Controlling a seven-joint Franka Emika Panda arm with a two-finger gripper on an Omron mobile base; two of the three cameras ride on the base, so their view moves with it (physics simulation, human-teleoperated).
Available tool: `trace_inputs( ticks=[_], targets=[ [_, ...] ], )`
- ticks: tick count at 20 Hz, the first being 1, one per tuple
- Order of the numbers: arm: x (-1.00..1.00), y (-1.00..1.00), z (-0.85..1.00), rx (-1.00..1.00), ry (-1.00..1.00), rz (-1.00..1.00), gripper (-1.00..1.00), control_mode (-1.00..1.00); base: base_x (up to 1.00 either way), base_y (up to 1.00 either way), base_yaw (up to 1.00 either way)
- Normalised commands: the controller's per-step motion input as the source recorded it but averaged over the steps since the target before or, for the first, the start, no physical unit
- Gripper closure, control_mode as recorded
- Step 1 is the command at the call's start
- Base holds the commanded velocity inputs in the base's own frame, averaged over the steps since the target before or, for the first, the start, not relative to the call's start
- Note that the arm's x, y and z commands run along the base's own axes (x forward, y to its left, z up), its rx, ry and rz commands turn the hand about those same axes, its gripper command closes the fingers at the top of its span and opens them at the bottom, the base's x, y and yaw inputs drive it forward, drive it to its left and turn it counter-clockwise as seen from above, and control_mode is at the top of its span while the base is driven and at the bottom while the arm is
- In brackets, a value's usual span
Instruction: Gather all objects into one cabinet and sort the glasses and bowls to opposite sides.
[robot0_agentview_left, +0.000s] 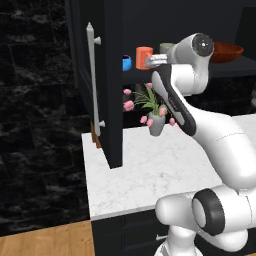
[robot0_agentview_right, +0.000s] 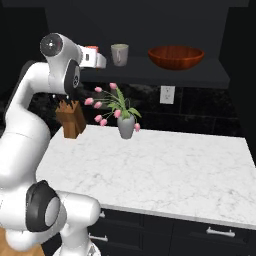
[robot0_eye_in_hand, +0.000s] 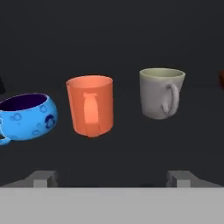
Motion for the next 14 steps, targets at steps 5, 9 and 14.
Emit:
trace_inputs(
  ticks=[5,9,14],
  targets=[
    [-1.00,-0.27,0.35,0.01,0.00,0.00,-1.00,-1.00,0.00,0.00,0.00],
    [-1.00,-0.19,0.17,0.00,0.00,0.00,-1.00,-1.00,0.00,0.00,0.00],
    [-1.00,-0.18,0.16,0.00,0.05,-0.03,-1.00,-1.00,0.00,0.00,0.00]
  ],
)
